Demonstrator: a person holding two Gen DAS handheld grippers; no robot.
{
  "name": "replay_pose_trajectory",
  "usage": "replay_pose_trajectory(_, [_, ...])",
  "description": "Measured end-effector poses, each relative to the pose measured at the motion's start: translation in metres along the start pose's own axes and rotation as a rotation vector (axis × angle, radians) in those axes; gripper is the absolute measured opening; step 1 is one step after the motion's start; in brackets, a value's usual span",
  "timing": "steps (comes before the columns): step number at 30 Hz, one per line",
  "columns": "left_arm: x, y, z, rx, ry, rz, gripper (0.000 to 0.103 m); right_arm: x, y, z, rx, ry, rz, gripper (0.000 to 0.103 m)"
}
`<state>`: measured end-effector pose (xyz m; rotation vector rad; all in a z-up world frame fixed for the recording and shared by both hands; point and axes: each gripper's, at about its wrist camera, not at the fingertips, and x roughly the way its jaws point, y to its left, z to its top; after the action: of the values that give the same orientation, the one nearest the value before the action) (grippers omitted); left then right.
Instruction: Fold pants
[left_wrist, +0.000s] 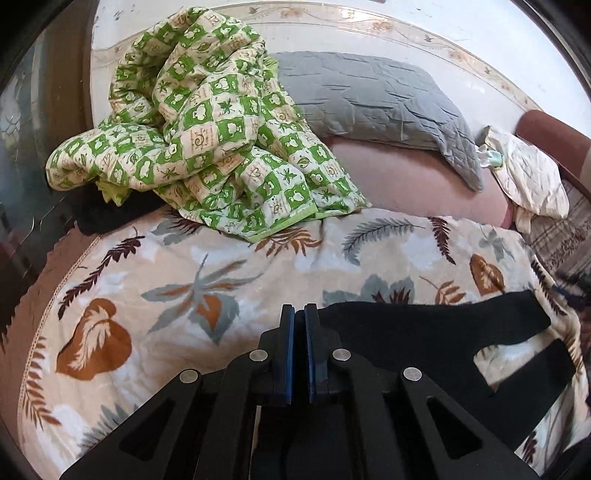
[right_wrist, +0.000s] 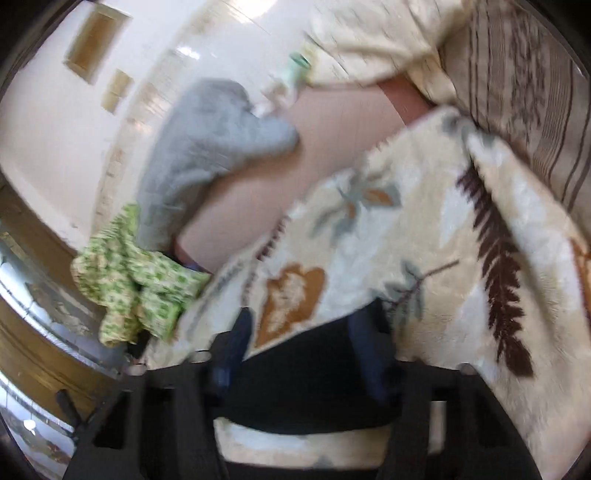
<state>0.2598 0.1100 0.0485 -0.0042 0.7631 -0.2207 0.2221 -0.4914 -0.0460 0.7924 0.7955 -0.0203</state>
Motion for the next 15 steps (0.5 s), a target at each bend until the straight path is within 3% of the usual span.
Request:
replay_pose_trajectory(1, [0.0, -0.002, 0.0, -0.011, 0.003, 0.003, 0.003, 0.011, -0.008, 0.002, 0.016, 0.028, -0.014, 0.048])
replay_pose_trajectory(3, [-0.001, -0.003, 0.004, -0.031, 0.007, 0.002, 0.003, 0.03, -0.021, 0.003, 0.044, 0.085, -0.01, 0.034])
replay_pose_trajectory(15, [0.017, 0.006, 0.017, -0.073, 0.034, -0.018, 0.003, 0.063, -0.043, 0.006, 0.06, 0.122, -0.09, 0.031])
